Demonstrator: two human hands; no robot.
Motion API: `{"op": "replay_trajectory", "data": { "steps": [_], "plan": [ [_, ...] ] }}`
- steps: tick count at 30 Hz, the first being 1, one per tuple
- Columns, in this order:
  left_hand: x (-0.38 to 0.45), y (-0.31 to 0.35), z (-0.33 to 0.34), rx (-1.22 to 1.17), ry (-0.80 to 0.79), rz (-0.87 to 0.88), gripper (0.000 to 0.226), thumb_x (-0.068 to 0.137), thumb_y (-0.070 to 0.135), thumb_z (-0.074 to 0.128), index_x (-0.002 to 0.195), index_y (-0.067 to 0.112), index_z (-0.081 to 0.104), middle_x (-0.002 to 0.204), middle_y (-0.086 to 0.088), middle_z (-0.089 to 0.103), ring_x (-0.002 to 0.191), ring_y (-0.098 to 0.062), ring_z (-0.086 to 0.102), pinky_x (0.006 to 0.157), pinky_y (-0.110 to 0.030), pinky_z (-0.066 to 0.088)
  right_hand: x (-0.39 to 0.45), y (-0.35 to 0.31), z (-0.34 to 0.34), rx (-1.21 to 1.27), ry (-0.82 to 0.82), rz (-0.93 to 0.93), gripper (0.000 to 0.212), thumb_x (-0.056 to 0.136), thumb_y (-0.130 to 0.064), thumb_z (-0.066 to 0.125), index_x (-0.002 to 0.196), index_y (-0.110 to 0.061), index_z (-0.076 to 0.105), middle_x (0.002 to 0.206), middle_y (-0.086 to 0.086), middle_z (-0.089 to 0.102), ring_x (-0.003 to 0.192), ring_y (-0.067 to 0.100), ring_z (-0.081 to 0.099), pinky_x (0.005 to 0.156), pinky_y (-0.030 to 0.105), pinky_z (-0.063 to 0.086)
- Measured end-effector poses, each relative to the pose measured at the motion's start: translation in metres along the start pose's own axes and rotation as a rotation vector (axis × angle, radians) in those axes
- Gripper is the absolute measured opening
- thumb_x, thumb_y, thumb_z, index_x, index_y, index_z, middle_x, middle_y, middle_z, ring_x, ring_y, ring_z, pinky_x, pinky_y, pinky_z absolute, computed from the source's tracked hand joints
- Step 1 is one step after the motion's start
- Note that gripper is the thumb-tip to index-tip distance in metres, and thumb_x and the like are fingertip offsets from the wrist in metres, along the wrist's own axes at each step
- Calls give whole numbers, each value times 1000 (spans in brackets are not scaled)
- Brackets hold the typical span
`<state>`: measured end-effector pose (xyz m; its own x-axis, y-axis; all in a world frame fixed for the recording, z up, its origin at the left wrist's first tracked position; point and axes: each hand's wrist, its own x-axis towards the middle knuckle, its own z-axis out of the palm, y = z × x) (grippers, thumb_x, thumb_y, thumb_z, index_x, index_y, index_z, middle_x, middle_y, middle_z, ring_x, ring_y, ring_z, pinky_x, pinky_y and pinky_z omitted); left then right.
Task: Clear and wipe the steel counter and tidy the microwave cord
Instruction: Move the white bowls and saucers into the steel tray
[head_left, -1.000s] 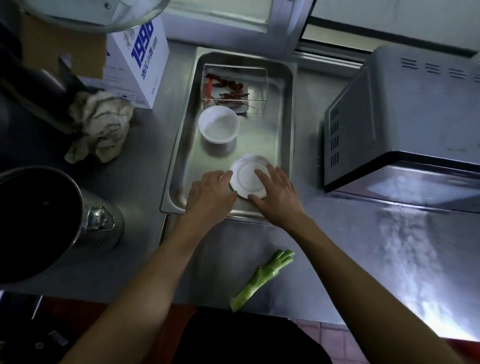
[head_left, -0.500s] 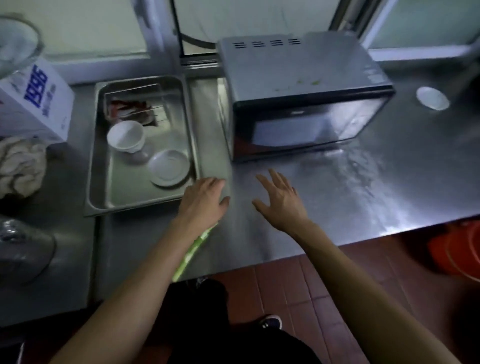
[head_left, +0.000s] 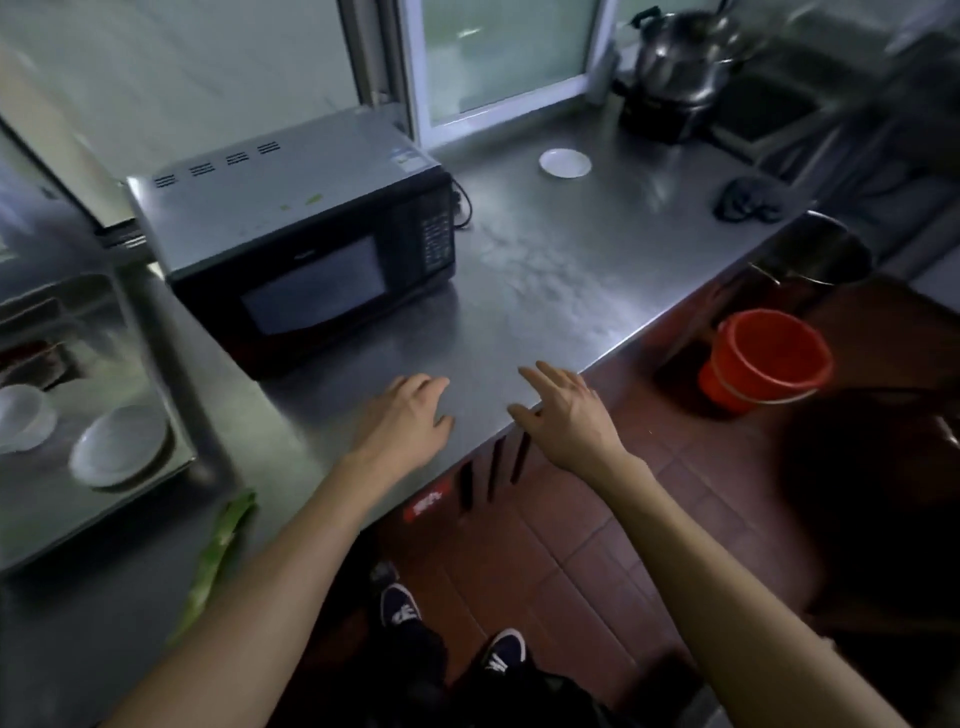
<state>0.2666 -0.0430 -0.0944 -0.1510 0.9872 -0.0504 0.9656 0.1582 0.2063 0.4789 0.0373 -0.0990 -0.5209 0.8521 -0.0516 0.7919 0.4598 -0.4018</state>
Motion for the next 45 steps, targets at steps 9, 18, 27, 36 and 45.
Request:
{"op": "replay_trajectory", "data": {
  "steps": [9, 18, 27, 36, 45],
  "plan": [
    [59, 77, 30, 12, -107, 145, 53, 96, 45, 51, 144, 24, 44, 143, 1, 51, 129, -24, 48, 105, -40, 41, -30, 70, -18, 71, 81, 199, 50, 92, -45, 57, 138, -24, 52, 136, -1, 55, 130, 30, 47, 99, 48, 46],
    [163, 127, 55, -74, -143, 220, 51, 95, 43, 50, 142, 23, 46, 140, 1, 53, 125, -26, 50, 100, -40, 42, 30, 135, -49, 64, 83, 268, 52, 93, -41, 62, 140, -23, 50, 143, 1, 51, 134, 29, 43, 101, 49, 44],
    [266, 182, 66, -125, -184, 288, 49, 96, 41, 49, 141, 23, 47, 139, 1, 54, 124, -26, 50, 99, -39, 42, 90, 197, -84, 41, 112, 378, 54, 93, -34, 64, 143, -22, 49, 144, 2, 50, 135, 29, 41, 102, 48, 43],
    [346, 256, 78, -77, -228, 370, 48, 97, 42, 49, 141, 25, 47, 140, 3, 53, 125, -24, 50, 100, -40, 43, 119, 286, -120, 79, 144, 471, 54, 94, -32, 61, 145, -21, 45, 145, 4, 47, 137, 28, 38, 102, 48, 43],
    [432, 351, 81, 10, -207, 330, 48, 96, 43, 49, 141, 25, 46, 140, 2, 53, 126, -24, 49, 102, -40, 41, 170, 399, -172, 56, 122, 359, 63, 90, -30, 62, 149, -22, 40, 152, 7, 42, 141, 30, 35, 108, 48, 38]
  ]
}}
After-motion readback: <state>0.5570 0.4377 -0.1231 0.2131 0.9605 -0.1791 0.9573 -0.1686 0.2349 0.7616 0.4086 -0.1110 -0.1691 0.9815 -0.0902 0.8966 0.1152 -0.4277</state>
